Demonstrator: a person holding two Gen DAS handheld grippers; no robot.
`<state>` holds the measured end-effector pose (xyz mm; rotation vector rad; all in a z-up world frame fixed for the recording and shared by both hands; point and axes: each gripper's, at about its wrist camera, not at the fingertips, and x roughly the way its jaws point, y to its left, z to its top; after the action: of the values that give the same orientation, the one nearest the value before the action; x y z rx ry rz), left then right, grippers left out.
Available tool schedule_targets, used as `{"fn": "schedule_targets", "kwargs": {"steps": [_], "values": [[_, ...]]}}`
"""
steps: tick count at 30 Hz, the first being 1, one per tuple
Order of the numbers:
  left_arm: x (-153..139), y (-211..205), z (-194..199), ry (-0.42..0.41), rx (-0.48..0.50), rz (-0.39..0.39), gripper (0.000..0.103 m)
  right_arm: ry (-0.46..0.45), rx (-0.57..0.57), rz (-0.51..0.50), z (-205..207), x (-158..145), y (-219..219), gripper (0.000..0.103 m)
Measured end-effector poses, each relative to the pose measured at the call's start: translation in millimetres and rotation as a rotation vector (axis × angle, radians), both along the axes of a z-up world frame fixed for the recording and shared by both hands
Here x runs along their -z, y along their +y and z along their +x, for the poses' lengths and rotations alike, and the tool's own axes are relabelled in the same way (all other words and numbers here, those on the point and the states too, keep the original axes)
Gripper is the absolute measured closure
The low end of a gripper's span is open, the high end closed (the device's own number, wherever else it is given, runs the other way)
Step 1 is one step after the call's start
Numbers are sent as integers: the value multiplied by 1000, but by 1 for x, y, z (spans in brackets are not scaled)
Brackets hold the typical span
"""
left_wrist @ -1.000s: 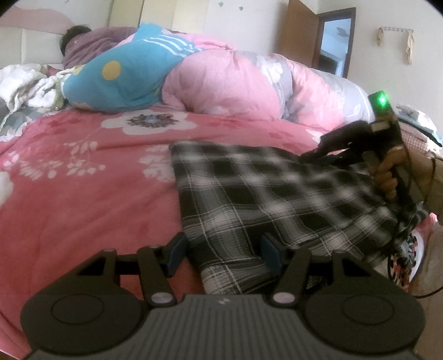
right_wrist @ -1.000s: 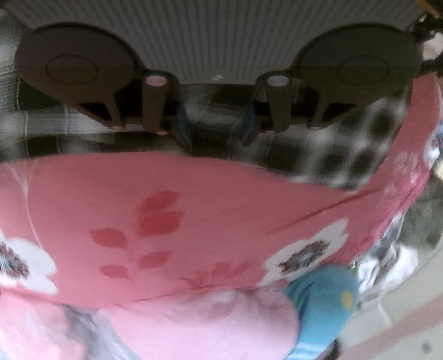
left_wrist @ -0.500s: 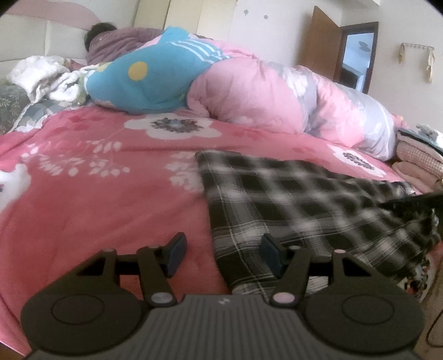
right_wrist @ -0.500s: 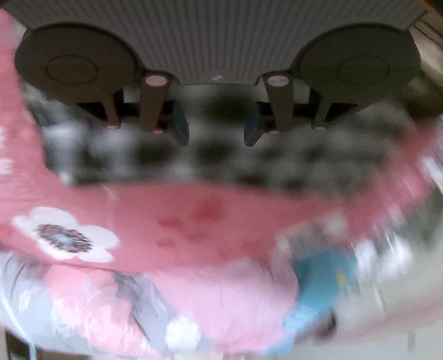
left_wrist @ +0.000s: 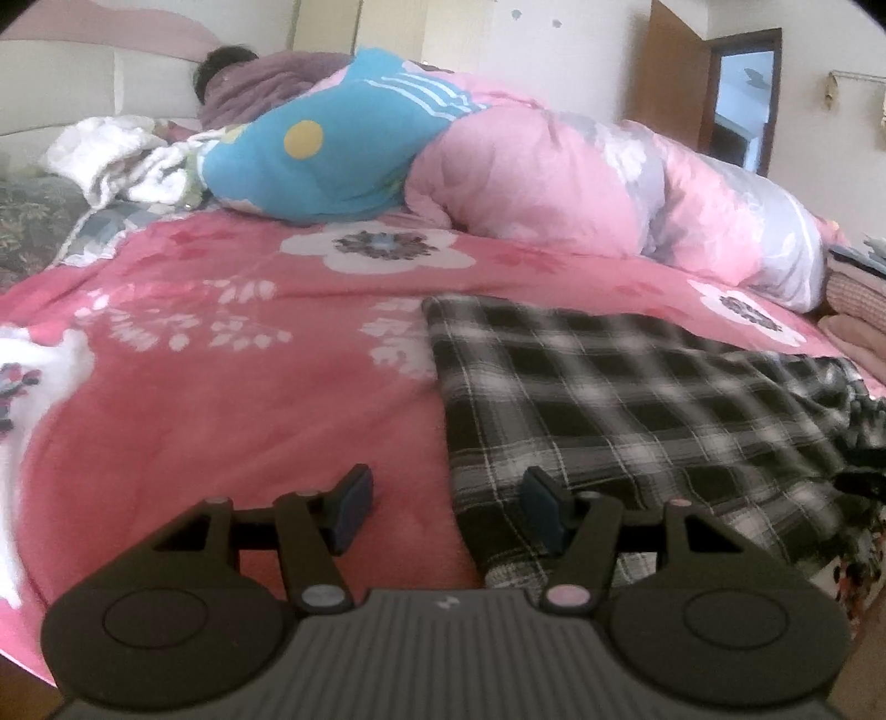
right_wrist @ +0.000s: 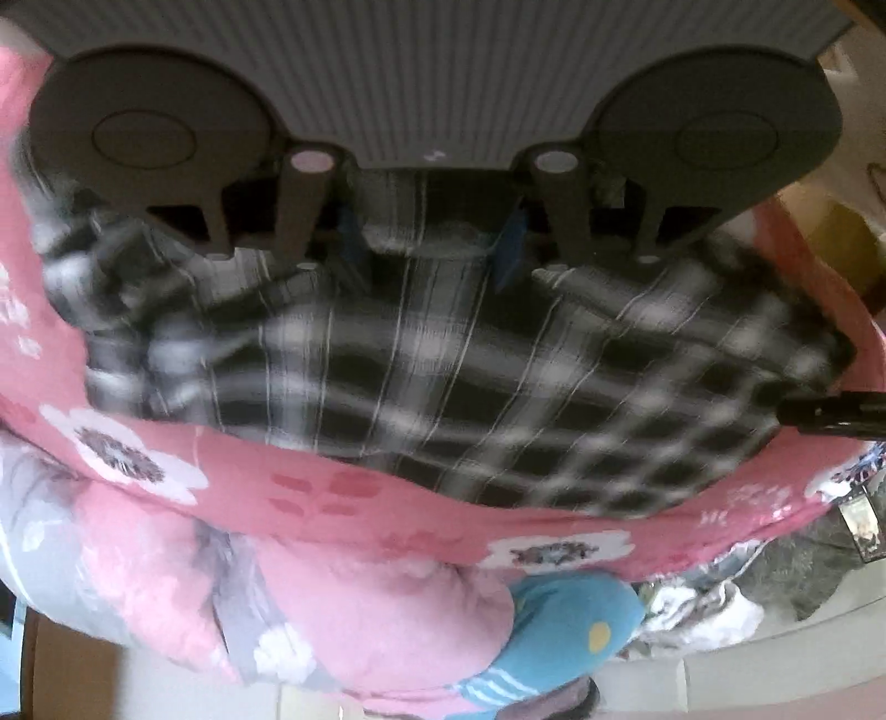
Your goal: Fold clothes
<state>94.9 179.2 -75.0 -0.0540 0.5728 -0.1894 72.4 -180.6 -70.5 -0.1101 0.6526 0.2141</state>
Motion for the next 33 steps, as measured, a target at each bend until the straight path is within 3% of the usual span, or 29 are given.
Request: {"fn": "schedule_targets", "kwargs": {"steps": [2,6,9,12,14,19,21,24,25,27,29,31,33], "values": [[-5,0,-3,-25,-20,2,42,22,2,11,-4,-7,-2,55],[-20,-8,-7,-95,-13,-12,42,-45,-11,80,-22,-25,1,55],[-28,-24,-7,-127,32,-6,41,-52,-33,72,-22,-15,10,52],[-26,-47,-2,-120,76,39,40,-20,-44,30,-21,9,17,49],[-24,-62,0,-124,100,79,39,-60,-53,15,-32,11,16,49],[-23,-89,-1,-164,152,118,32,-60,-26,65,-31,-16,3,48],[-23,-94,4,-161,153,103,27,-91,-5,111,-24,-28,-5,44],[-20,-103,13,-142,155,86,20,-122,19,81,-3,-32,-5,35],[-17,-108,17,-123,157,91,18,-121,23,69,5,-30,-5,32],[-9,-116,24,-83,149,122,13,-53,23,35,21,-13,0,14],[0,-124,31,-25,130,167,12,6,24,4,35,4,4,9],[4,-130,34,-4,116,193,9,-48,24,5,29,10,5,7],[4,-131,35,0,110,195,5,-45,26,7,29,11,5,4]]}}
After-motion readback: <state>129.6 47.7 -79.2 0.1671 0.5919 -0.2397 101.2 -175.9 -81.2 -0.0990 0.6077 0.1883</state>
